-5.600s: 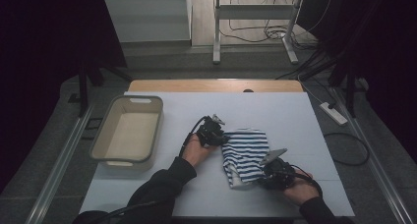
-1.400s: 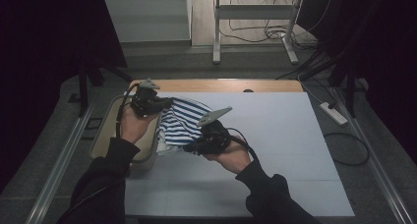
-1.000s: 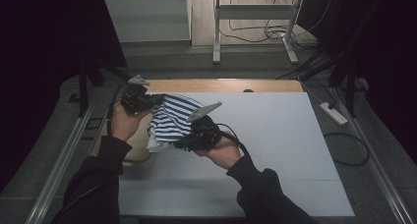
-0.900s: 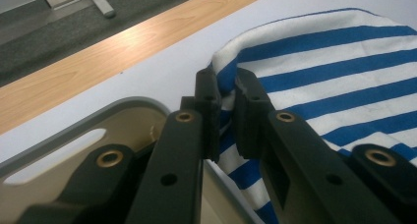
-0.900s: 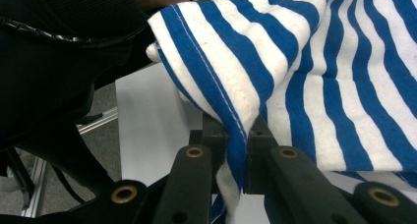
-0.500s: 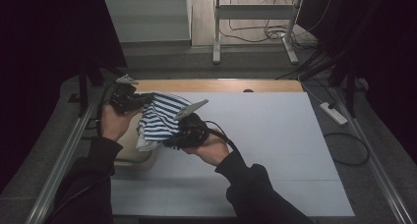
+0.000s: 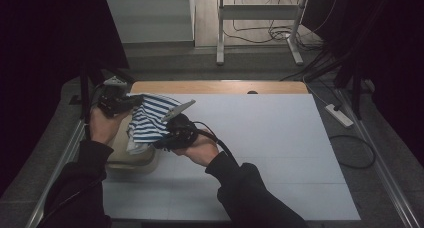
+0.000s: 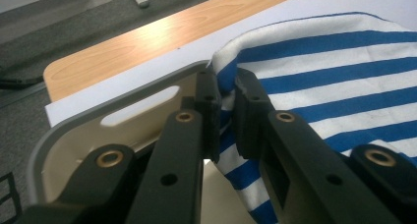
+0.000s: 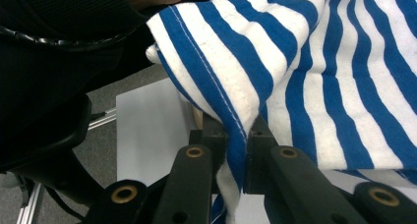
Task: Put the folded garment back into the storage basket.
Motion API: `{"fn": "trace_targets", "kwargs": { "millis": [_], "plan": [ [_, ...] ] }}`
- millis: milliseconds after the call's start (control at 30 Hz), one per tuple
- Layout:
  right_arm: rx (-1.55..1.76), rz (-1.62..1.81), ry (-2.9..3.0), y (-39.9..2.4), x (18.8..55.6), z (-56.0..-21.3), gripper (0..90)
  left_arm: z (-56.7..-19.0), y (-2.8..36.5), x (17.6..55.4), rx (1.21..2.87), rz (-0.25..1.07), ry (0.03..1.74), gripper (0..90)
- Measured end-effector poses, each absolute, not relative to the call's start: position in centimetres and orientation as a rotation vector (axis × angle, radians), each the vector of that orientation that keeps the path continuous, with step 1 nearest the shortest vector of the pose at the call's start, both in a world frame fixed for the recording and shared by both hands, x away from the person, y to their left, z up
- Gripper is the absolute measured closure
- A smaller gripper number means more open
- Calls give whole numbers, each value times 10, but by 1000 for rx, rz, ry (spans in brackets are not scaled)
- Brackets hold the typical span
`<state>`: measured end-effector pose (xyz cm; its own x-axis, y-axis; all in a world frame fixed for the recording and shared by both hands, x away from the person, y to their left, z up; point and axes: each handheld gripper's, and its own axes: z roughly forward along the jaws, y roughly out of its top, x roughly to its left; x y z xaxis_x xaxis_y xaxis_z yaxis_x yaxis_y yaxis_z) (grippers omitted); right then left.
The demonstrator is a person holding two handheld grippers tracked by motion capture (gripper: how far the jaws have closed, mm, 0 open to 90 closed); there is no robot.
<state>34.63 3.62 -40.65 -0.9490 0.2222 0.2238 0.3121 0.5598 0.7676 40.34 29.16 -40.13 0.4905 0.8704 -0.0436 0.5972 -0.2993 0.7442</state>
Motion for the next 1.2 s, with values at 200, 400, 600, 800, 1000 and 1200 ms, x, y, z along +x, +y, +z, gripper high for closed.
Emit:
{"fn": "trace_targets", "kwargs": {
  "millis": [200,400,600,800,1000,1200],
  "plan": [
    [-459,-1345,-2685,50,348,-410,839,-404,303,403,2009,492,1232,823],
    [-450,-1339,-2691,62,349,-413,839,-407,313,404,1999,497,1256,823],
    [-447,-1335,-2689,72,351,-417,839,-409,321,404,1995,501,1276,823],
    [-446,-1339,-2690,81,353,-419,839,-410,328,405,1991,509,1290,823],
    [-447,-1343,-2688,88,355,-421,839,-412,337,405,1979,514,1310,823],
    [-457,-1342,-2690,94,357,-425,839,-413,342,406,1972,516,1325,824]
  ]
}}
